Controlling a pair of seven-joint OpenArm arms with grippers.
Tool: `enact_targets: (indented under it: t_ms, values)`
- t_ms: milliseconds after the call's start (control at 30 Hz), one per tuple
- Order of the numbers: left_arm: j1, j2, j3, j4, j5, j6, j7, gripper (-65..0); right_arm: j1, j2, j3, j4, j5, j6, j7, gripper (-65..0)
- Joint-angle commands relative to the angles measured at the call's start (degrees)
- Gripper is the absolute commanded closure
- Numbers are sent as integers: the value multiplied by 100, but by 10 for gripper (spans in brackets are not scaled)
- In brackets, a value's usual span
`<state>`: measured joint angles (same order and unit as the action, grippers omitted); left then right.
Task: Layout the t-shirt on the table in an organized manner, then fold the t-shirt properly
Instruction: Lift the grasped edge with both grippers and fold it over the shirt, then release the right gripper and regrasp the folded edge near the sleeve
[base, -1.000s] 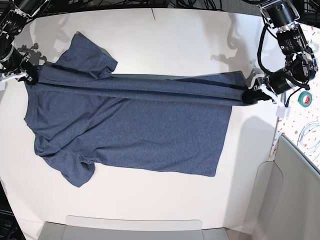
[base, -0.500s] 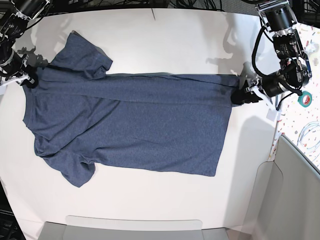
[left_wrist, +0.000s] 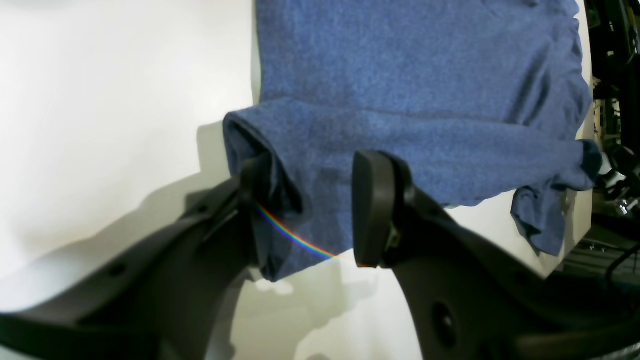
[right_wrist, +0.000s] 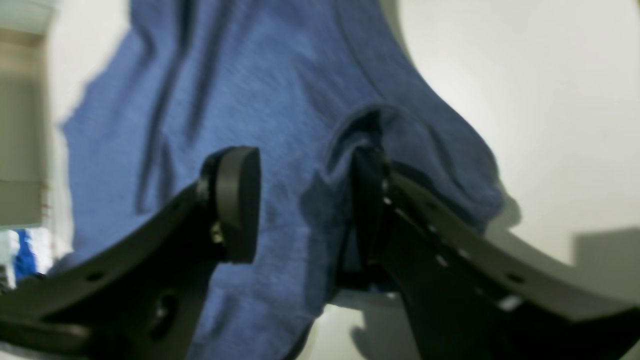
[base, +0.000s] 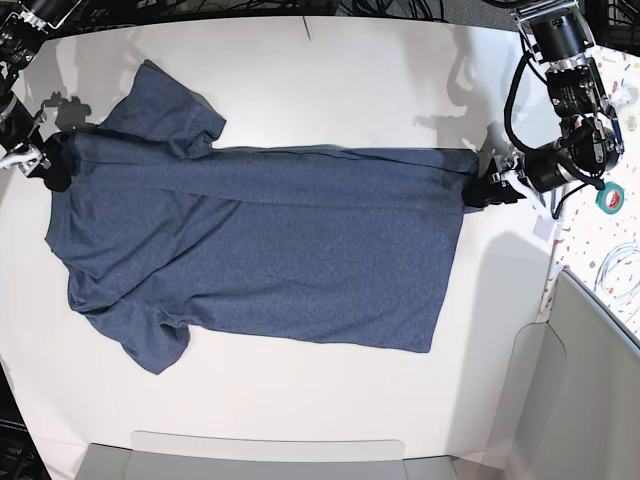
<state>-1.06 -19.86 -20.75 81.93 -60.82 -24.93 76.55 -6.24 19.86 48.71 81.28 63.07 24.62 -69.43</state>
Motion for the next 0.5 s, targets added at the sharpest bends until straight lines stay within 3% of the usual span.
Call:
enact_targets:
  t_ms: [0, 267, 467]
  values:
    - [-74, -102, -48, 84, -147, -8, -38, -231, -84, 129, 224, 88, 54, 21, 64, -307]
    - [40, -93, -48, 101, -147, -8, -38, -231, -743, -12, 690, 185, 229, 21, 64, -319]
    - [40, -93, -48, 84, -147, -8, -47, -231, -1402, -997, 531, 1099, 414, 30, 64, -319]
